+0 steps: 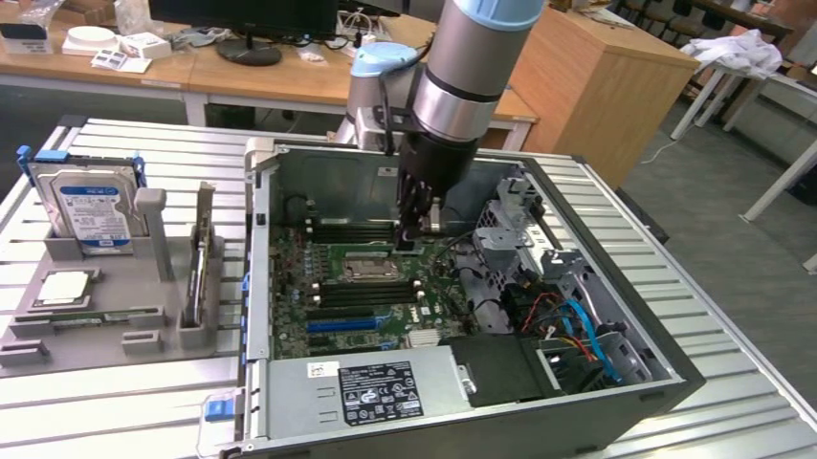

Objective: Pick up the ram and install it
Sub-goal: 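Insert the ram into the slot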

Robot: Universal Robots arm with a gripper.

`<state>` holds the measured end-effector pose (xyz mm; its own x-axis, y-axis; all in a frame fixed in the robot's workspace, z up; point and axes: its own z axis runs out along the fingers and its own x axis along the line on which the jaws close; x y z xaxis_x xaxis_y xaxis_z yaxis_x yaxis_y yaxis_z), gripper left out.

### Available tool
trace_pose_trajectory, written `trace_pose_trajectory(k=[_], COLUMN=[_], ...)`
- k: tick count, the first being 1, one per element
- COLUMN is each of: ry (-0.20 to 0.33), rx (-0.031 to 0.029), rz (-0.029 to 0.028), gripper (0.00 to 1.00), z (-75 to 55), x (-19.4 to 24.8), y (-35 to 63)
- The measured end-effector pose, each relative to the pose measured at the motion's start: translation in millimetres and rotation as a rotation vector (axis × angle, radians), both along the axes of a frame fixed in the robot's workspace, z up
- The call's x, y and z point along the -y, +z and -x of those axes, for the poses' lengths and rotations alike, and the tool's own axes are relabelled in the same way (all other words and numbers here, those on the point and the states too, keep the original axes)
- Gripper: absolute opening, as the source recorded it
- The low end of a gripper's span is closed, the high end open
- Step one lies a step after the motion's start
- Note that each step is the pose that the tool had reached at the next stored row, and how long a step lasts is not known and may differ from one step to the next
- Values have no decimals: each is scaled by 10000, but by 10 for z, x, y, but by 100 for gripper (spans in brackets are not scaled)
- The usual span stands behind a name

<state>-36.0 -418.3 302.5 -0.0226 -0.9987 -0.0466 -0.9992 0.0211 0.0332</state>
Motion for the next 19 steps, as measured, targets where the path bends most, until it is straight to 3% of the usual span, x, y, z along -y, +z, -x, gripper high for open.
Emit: trace_pose_trajectory(k=[19], ry=[0], rx=[37], rz=[1], gripper=[11], z=[4], x=[0], y=[-202])
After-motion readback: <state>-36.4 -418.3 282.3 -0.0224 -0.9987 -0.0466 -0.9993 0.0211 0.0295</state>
